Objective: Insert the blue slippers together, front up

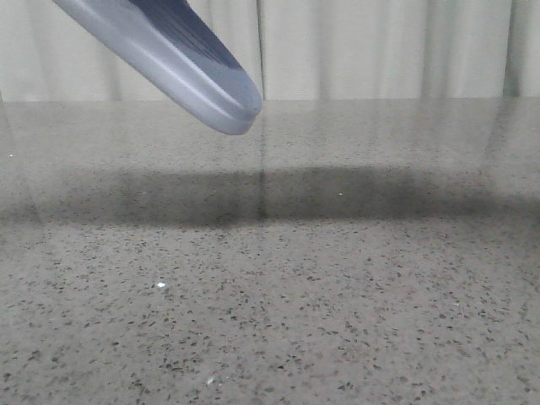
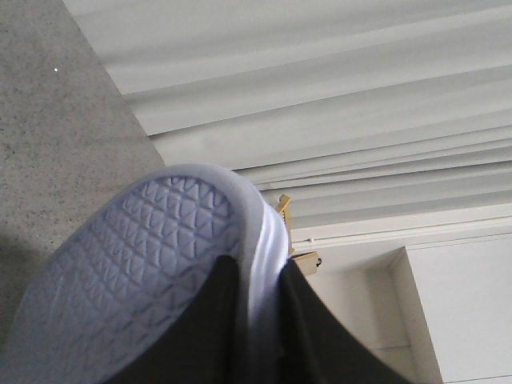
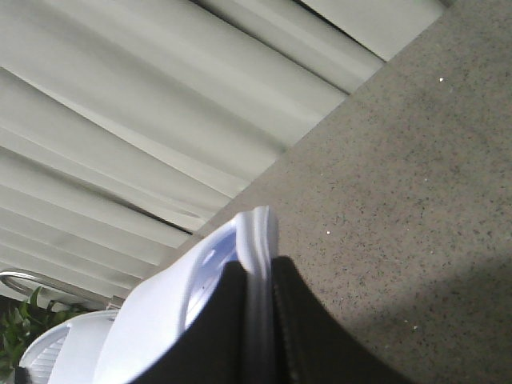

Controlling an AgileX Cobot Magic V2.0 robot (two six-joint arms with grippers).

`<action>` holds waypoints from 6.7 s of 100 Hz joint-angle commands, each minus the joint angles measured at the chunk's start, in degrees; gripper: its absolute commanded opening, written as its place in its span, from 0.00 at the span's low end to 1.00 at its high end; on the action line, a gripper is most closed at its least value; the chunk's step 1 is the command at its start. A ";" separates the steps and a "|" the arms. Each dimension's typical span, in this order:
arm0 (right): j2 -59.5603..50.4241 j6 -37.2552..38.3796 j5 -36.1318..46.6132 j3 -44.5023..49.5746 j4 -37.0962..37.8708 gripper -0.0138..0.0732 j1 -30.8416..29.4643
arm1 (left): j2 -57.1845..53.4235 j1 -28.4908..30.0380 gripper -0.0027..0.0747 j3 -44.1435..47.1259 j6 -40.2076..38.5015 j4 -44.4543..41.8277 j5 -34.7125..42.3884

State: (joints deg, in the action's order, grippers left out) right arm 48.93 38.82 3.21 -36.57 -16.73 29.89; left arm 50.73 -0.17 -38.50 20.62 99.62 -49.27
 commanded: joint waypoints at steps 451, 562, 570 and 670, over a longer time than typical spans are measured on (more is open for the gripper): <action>-17.64 -27.66 19.57 11.27 9.80 0.53 -2.89 | 19.19 -7.01 0.68 5.39 50.27 7.00 24.84; -28.38 -66.85 1.10 12.57 -3.98 0.53 -11.34 | -34.07 -7.01 0.68 23.62 61.05 -3.48 36.09; -31.00 -66.85 -3.96 12.81 -3.39 0.53 -13.94 | -35.49 -7.01 0.68 24.83 61.05 -3.59 36.21; -41.06 -64.25 -7.41 20.50 -3.15 0.21 -18.44 | -36.01 -7.01 0.27 27.16 61.05 -3.59 38.40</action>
State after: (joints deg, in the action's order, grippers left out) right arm 7.37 -25.63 -9.24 -14.70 -19.94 11.71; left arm 14.37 -6.78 -9.78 81.64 95.34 -10.66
